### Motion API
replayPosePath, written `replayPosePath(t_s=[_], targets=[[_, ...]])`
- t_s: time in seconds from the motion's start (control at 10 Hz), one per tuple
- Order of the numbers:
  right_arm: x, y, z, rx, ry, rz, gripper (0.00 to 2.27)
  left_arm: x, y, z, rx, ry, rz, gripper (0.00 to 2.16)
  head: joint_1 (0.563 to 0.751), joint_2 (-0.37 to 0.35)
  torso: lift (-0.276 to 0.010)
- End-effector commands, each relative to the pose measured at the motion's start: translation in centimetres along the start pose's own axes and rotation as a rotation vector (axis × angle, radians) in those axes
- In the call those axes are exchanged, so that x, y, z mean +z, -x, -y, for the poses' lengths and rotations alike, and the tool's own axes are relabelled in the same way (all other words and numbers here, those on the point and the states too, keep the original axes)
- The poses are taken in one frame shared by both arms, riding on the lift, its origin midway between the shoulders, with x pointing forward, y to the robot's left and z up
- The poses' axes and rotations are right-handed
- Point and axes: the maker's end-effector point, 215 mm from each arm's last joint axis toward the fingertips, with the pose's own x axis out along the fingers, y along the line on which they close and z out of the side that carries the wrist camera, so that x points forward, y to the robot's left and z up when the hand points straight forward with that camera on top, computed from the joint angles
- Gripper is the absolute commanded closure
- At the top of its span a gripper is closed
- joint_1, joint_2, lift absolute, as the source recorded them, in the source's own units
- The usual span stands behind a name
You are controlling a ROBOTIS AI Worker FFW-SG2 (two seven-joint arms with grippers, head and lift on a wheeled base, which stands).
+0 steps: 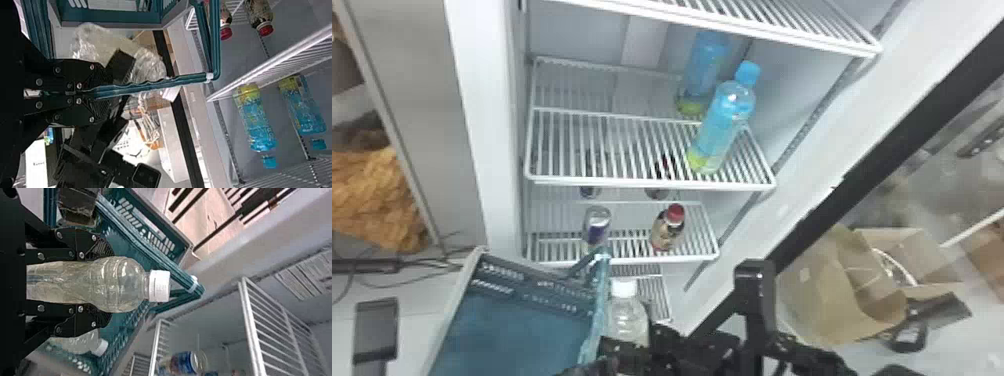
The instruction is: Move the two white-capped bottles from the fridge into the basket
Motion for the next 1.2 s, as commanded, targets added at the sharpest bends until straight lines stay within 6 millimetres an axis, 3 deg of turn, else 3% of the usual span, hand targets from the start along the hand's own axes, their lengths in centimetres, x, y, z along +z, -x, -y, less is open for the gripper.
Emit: replayPosePath(t_s=[0.0, 0.3, 0.6, 1.1], targets=[[0.3, -1.2, 0.1, 0.019, 0.003, -0.002, 0.89, 0.0, 0.0, 0.0, 0.000, 0.000, 0.000, 1.19, 0.695, -0.330, 0.000], [-0.1, -3.4, -0.1, 0.089, -0.023, -0.015, 0.86, 0.1, 0.0, -0.1, 0.002, -0.001, 0.002, 1.19, 0.695, -0.285, 0.000], [0.8, -3.4, -0.3, 0.094, -0.007, 0.019, 0.07, 0.1, 0.1, -0.2, 0.004, 0.001, 0.003, 1.19, 0.695, -0.257, 0.000], [1.9, -2.6, 0.1, 0.060, 0.022, 0.061, 0.11, 0.0, 0.1, -0.2, 0.005, 0.004, 0.003, 1.19, 0.695, -0.257, 0.000]])
